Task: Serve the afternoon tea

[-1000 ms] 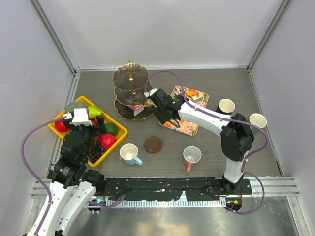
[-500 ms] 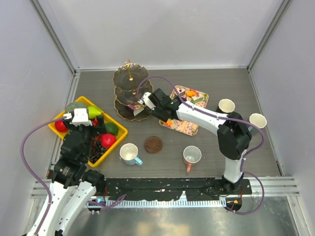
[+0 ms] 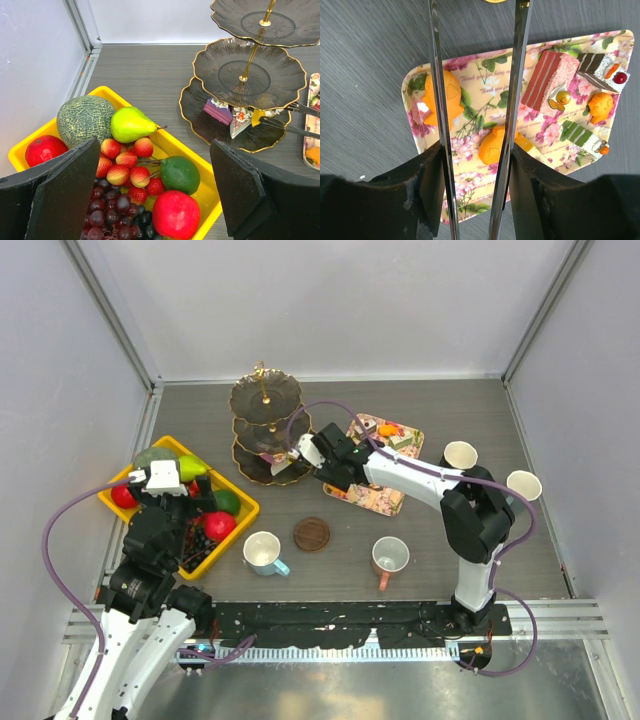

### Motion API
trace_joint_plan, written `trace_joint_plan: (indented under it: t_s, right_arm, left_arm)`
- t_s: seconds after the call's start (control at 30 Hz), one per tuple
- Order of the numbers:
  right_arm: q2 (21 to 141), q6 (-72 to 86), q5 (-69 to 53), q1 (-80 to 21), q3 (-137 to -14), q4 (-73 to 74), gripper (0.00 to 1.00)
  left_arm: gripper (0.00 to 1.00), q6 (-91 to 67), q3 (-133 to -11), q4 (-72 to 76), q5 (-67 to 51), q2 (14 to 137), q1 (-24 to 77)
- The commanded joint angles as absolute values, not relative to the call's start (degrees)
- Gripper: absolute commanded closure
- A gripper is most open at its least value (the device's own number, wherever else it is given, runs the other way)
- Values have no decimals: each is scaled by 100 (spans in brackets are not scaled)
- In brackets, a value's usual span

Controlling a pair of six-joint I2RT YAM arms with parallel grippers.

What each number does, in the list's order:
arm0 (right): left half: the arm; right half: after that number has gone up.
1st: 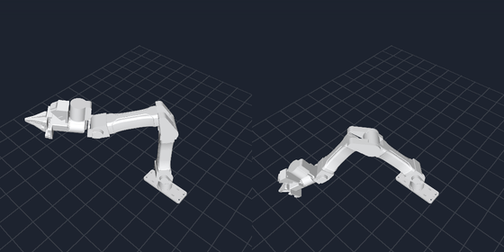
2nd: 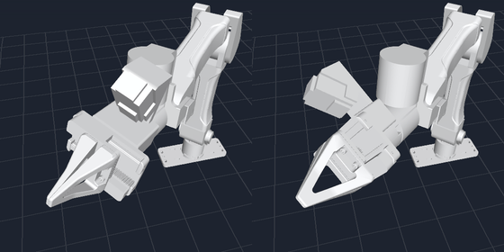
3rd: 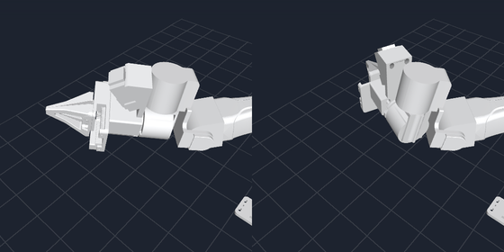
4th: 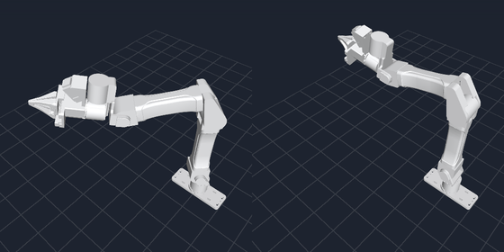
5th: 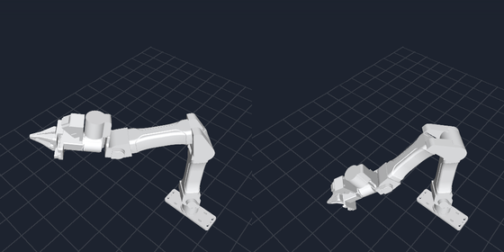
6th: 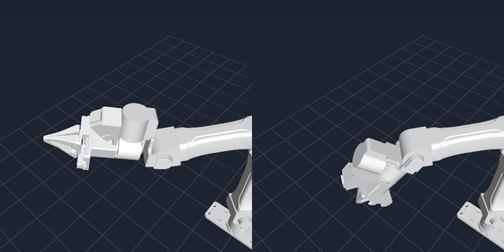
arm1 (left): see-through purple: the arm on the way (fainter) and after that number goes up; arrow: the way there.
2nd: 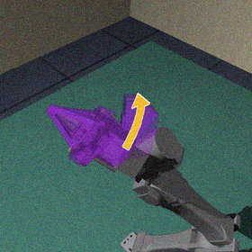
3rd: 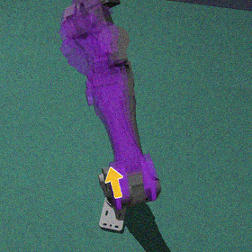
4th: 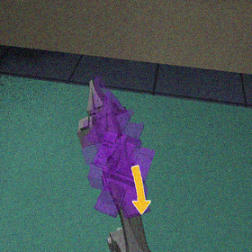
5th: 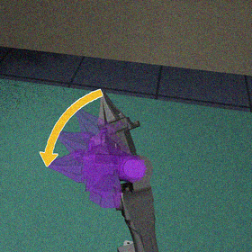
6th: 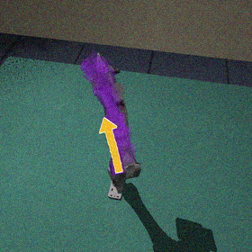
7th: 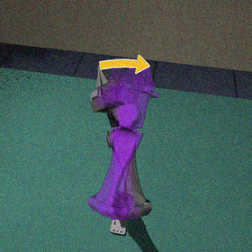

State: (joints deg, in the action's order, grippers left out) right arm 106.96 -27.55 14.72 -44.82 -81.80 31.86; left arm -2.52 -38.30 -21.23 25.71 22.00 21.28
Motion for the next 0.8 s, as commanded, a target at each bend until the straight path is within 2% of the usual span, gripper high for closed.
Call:
trace_joint_plan:
  t_s: [0.0, 0.3, 0.77]
  right_arm:
    - [10117, -2865, 1090, -4386, -8069, 2883, 47]
    - [10011, -2918, 967, -4307, -8042, 2874, 47]
    - [10564, -2988, 914, -4315, -8358, 2874, 44]
  left_arm:
    - [1, -229, -3832, -1828, 2575, 2206, 2101]
    - [1, -228, -3823, -1828, 2566, 2215, 2101]
    - [1, -220, -3832, -1819, 2522, 2233, 2101]
